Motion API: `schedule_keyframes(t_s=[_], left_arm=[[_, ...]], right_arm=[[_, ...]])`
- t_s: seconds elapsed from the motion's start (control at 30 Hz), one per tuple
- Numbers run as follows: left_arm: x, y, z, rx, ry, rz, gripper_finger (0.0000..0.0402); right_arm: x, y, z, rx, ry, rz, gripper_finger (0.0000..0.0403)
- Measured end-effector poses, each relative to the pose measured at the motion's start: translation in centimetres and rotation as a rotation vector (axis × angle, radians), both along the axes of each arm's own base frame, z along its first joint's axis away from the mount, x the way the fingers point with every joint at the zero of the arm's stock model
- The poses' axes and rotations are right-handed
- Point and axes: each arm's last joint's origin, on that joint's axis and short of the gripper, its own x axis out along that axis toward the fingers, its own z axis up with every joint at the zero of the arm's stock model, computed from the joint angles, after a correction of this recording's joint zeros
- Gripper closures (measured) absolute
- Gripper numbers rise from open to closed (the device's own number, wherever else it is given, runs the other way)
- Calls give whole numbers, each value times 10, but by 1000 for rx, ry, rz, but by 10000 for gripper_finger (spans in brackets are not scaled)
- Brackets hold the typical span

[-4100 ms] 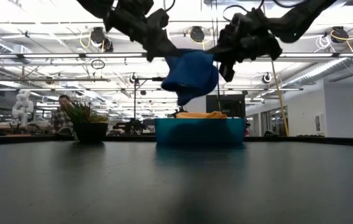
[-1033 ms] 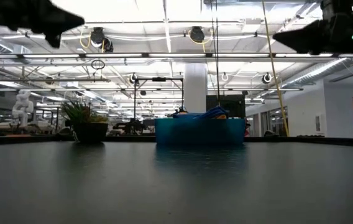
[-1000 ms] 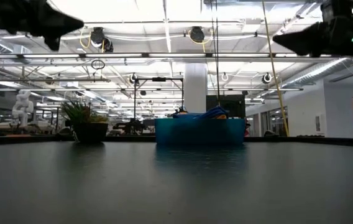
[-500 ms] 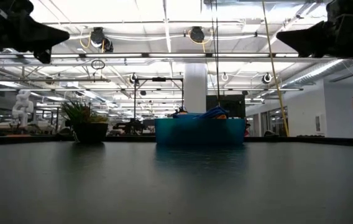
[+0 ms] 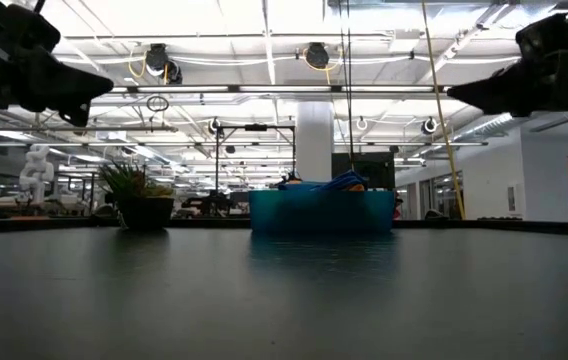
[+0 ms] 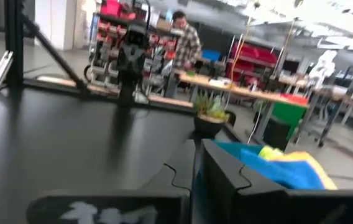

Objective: Fold microfiber towels
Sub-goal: Return to Home Position

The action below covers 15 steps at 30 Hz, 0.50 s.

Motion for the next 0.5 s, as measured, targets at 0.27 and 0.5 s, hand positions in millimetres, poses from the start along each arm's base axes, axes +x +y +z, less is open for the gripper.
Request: schedule_keyframes(t_s=[0.27,0.5], left_arm=[[0,-4,-1,13,-5,-38,384],[0,-7,-1,26,0,-76,396]], right_arm=[[0,0,-4,39,37,-3,386],[0,0,-5,41,42,0,386]])
